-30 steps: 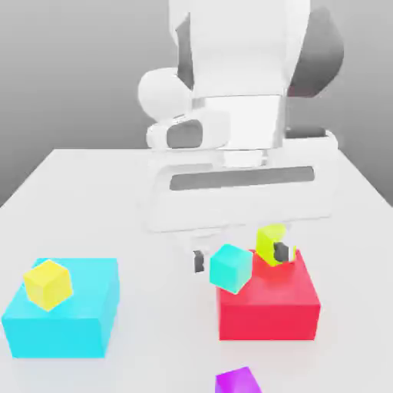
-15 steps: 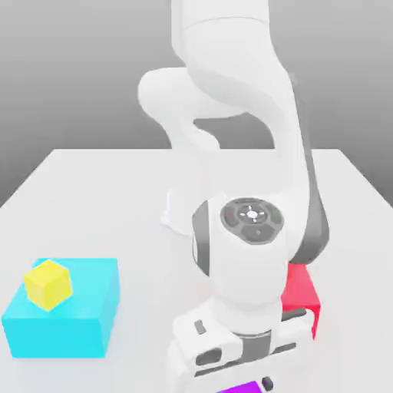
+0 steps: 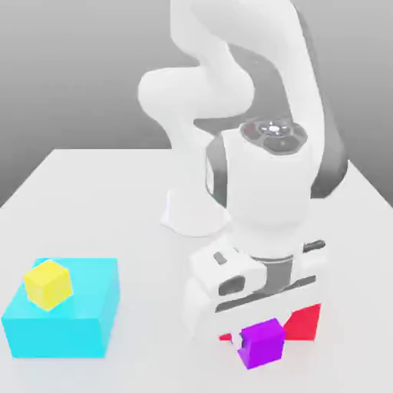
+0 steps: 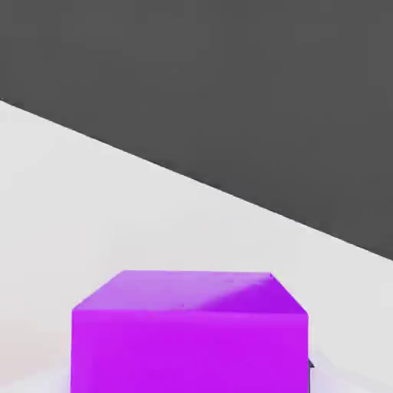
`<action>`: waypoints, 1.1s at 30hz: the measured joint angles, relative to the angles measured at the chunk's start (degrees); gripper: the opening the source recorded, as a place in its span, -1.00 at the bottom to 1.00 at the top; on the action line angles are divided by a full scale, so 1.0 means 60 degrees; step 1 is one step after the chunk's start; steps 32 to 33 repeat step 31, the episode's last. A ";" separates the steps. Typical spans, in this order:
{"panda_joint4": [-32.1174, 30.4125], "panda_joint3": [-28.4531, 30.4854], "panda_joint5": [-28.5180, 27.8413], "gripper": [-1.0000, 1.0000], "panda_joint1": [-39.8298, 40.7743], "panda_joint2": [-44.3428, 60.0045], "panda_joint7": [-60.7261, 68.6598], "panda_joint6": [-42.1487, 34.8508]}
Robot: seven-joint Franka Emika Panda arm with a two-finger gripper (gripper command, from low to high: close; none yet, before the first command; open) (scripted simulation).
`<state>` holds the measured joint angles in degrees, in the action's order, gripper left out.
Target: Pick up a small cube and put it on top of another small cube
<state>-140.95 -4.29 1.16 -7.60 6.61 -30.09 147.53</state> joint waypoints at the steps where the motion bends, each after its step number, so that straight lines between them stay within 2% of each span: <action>1: -0.0216 -0.0082 0.0067 -1.00 -0.0131 -0.0347 0.0103 -0.0130; 21: -0.4532 -0.0903 0.1196 -1.00 -0.2275 -0.7295 0.2005 -0.2746; 27: -0.5238 -0.1153 0.1377 -1.00 -0.2343 -0.6025 0.2112 -0.0773; 28: -0.5325 -0.1189 0.1399 1.00 -0.2337 -0.5757 0.2116 -0.0418; 33: -0.5325 -0.1189 0.1399 1.00 -0.2337 -0.5757 0.2116 -0.0418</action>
